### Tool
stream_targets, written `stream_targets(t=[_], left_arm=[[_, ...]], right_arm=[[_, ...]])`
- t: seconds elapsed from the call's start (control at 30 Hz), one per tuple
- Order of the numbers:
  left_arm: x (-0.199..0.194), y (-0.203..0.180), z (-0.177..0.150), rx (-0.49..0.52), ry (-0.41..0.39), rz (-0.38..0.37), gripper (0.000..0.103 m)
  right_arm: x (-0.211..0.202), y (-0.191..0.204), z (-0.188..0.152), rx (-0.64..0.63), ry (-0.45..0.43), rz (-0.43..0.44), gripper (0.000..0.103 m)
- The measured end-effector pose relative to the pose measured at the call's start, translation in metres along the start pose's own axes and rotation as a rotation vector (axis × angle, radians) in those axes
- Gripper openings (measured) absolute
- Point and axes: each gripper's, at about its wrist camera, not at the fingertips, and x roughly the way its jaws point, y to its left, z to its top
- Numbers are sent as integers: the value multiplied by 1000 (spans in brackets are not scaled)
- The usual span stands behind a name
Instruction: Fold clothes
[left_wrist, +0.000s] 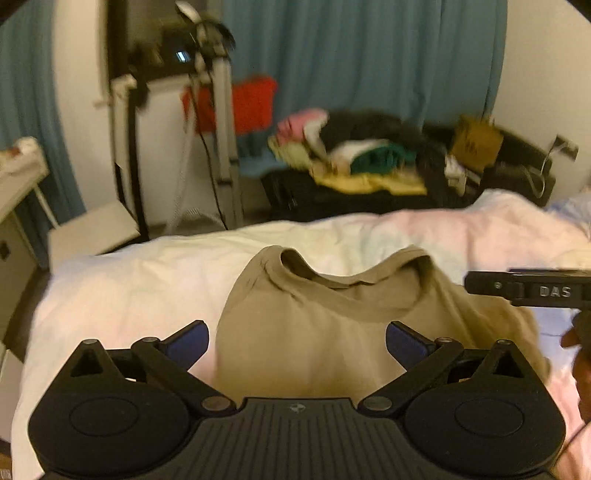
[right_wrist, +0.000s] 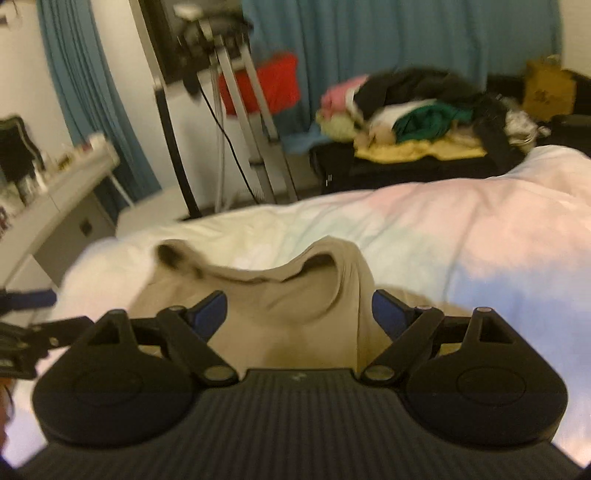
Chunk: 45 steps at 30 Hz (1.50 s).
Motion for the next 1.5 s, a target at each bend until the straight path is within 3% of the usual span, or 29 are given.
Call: stream_targets(t=[0.13, 0.27, 0.4, 0.57, 0.7, 0.97, 1.13, 1.33, 1.5], left_arm=[[-106, -21, -51, -24, -126, 43, 103], [-187, -36, -94, -76, -207, 75, 103], [-240, -44, -131, -142, -268, 68, 102], [-276, -53, -176, -163, -328, 69, 102], [-271, -53, -204, -196, -317, 82, 102], [-226, -24, -230, -320, -150, 37, 99], [-198, 13, -223, -493, -71, 1, 96], [-173, 39, -208, -598, -33, 9, 92], [-147, 74, -205, -754, -27, -71, 88]], right_arm=[[-94, 24, -48, -19, -132, 11, 87], [-174, 43, -91, -41, -232, 34, 87], [-224, 48, -126, -45, -279, 55, 87], [-246, 37, -172, -65, -311, 25, 87], [-240, 27, -200, -52, -305, 18, 87], [-226, 19, -200, -6, -279, 33, 87], [-214, 11, -202, 41, -226, 30, 87], [-199, -1, -197, 84, -203, -66, 87], [-188, -20, -195, 202, -174, -56, 87]])
